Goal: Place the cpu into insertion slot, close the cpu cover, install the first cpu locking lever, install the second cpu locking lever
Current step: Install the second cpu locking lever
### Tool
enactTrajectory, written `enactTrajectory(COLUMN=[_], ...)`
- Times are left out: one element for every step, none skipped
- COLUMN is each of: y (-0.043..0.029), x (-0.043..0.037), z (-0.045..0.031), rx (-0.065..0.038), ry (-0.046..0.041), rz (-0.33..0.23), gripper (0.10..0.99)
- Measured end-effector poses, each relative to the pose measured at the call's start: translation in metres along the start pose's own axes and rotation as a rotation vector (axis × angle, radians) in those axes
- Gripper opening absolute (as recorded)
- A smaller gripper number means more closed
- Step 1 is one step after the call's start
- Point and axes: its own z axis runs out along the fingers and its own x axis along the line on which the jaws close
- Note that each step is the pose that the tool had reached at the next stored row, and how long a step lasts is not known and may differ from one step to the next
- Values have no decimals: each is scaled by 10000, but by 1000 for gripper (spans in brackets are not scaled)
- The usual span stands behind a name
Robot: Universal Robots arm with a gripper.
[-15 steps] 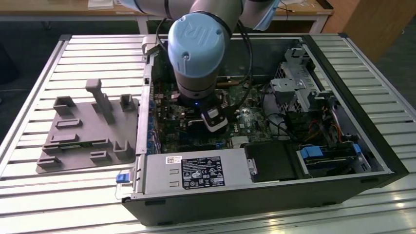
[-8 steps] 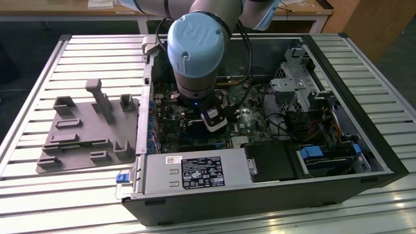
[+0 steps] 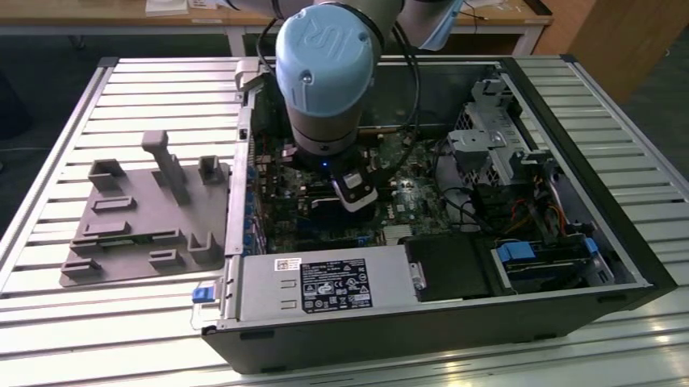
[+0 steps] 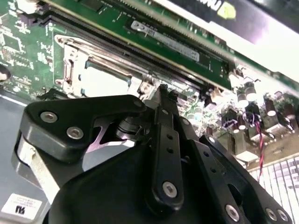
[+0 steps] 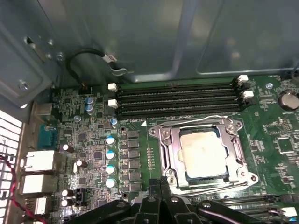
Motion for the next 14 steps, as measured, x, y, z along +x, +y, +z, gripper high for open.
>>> enactTrajectory(y=[8, 16, 23, 29, 34, 38, 43, 46, 47, 48, 49, 49, 51, 53], x=[0, -1, -2, -4, -6, -8, -10, -17, -26, -34, -41, -48, -63, -86], z=[-19, -36, -52, -64, -73, -83, -93, -99, -99, -100, -100, -100, -99, -97], rx=[1, 6, 13, 23, 41, 74, 120, 186, 235, 304, 385, 437, 450, 454], ry=[0, 0, -1, -2, -4, -7, -12, -16, -22, -30, -39, -45, -47, -47], rz=[0, 0, -1, -2, -3, -4, -7, -9, -10, -10, -8, -9, -10, -9], gripper=[102, 102, 102, 102, 102, 102, 102, 102, 102, 102, 102, 102, 102, 102])
